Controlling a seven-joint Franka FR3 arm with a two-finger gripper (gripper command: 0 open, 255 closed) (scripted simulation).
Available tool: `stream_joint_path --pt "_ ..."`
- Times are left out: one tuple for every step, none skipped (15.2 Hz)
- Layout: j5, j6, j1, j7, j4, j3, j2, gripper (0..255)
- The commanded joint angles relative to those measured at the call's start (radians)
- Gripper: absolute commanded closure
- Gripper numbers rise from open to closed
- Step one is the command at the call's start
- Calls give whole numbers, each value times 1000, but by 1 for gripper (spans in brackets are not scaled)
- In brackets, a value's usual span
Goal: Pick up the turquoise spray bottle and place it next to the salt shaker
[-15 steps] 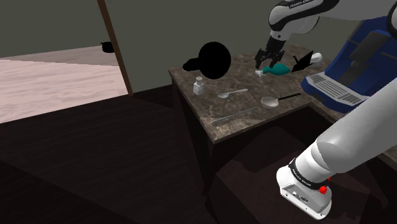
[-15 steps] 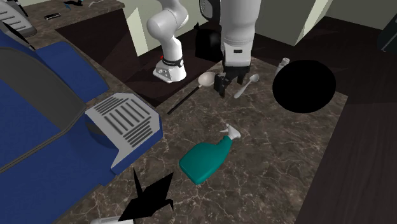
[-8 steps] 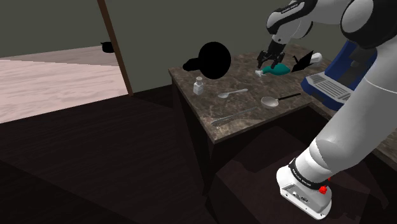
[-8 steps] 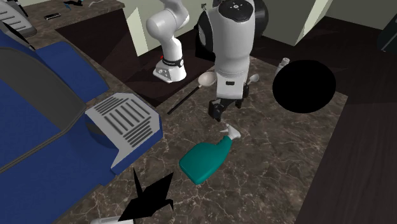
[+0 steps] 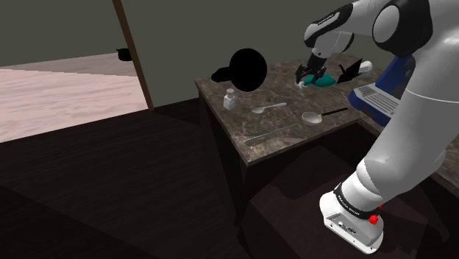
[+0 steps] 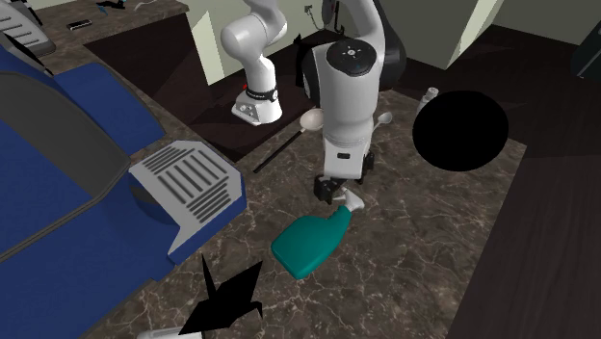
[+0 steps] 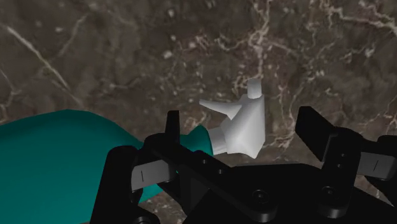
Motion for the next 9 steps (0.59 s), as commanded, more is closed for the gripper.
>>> stream_joint_path --pt "13 23 -2 -9 -9 5 16 0" --pt "17 29 -3 -11 -11 7 21 0" --pt "17 29 -3 -11 -11 7 21 0" --pt "17 29 -3 -11 -11 7 21 0" --pt "17 29 -3 -11 -11 7 21 0" --pt "17 29 -3 -11 -11 7 21 0" --pt "17 29 -3 -11 -11 7 21 0" --pt "17 29 -3 -11 -11 7 21 0" --pt "17 29 -3 -11 -11 7 21 0"
